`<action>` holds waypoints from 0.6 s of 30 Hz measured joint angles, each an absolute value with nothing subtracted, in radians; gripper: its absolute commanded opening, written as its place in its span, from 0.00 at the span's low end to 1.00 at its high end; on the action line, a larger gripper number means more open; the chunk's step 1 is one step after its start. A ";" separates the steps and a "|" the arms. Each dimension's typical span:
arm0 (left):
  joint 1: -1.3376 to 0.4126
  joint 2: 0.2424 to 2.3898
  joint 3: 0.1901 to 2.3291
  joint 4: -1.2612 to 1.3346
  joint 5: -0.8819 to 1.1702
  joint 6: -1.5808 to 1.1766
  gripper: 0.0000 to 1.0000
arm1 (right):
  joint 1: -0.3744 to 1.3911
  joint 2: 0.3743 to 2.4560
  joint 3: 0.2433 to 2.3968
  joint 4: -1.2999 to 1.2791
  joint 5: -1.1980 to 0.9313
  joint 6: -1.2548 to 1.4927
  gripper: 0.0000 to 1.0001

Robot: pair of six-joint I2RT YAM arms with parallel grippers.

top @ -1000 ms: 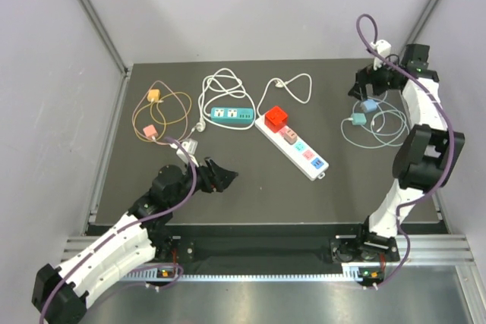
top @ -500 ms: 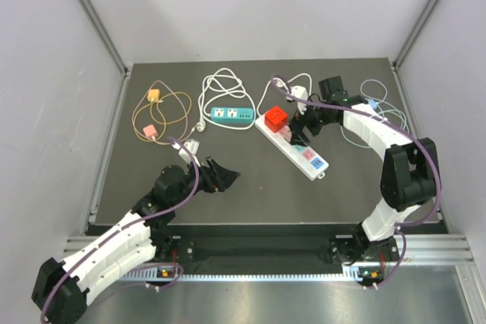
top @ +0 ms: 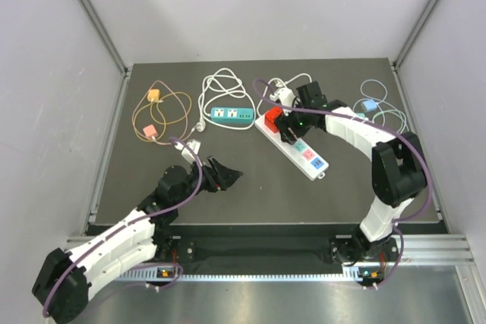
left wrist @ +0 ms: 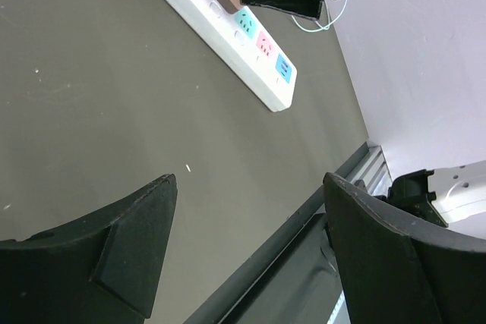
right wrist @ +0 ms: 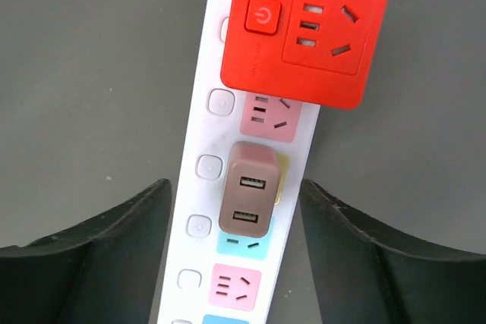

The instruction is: Pull the plug off the socket

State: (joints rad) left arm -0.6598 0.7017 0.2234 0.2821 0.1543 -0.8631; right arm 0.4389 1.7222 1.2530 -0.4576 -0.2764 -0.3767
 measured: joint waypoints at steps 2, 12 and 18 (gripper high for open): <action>-0.660 0.725 0.220 0.306 0.158 -0.870 0.81 | 0.446 1.739 1.259 -0.464 -0.261 -0.368 0.58; -0.660 0.906 0.218 0.479 0.165 -0.924 0.77 | 0.450 1.785 1.290 -0.475 -0.210 -0.354 0.46; -0.660 1.118 0.236 0.621 0.184 -0.978 0.30 | 0.452 1.811 1.311 -0.480 -0.199 -0.337 0.07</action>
State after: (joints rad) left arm -0.6598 1.1183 0.2356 0.6209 0.1844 -0.9775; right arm 0.4519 1.8107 1.3113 -0.4801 -0.1993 -0.3374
